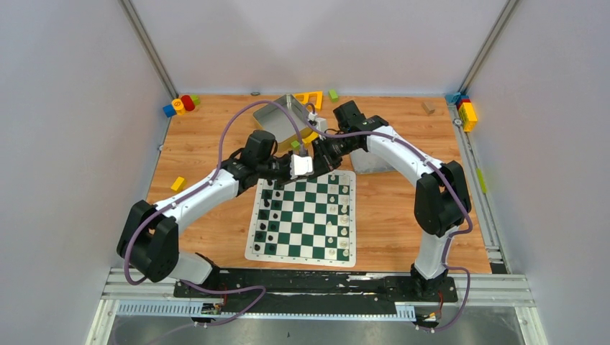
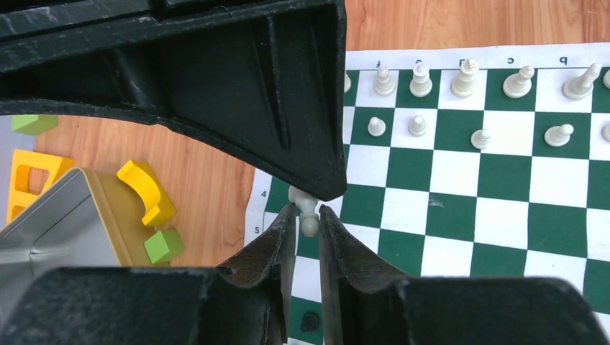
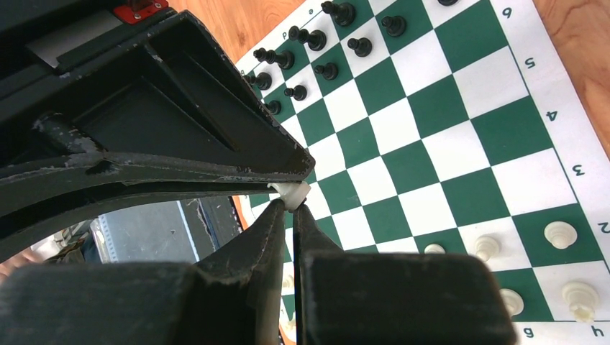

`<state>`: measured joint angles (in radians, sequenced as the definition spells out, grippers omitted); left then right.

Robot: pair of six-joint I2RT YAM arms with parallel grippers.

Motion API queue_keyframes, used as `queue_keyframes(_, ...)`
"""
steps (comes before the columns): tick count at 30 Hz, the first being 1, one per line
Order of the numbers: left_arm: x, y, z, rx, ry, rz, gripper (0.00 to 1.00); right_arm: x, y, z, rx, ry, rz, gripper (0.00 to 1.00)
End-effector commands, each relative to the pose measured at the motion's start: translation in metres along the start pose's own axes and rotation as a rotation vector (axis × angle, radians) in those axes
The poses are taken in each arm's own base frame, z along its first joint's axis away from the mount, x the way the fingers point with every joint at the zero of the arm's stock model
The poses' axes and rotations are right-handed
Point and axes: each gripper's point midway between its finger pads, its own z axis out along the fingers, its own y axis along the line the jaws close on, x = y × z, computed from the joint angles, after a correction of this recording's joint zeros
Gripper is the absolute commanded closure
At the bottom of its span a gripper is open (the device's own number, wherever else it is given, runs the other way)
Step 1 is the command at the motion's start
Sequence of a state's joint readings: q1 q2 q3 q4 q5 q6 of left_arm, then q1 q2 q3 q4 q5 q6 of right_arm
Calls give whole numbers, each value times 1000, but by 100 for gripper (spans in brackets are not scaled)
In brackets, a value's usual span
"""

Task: Set up the chess pieces on the board
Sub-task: Place the chess piece on the chessboard.

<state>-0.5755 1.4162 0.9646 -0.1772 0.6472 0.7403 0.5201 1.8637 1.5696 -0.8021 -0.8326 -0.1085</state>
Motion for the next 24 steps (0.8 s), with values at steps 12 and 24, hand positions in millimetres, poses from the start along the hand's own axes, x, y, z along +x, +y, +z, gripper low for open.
queue_keyframes(12, -20, 4, -1, 34, -8, 17, 100, -10, 6, -13, -17, -51, -40, 95)
queue_keyframes(24, -6, -10, 2, 102, 88, -8, 100, -10, -12, -57, 54, -137, -38, 53)
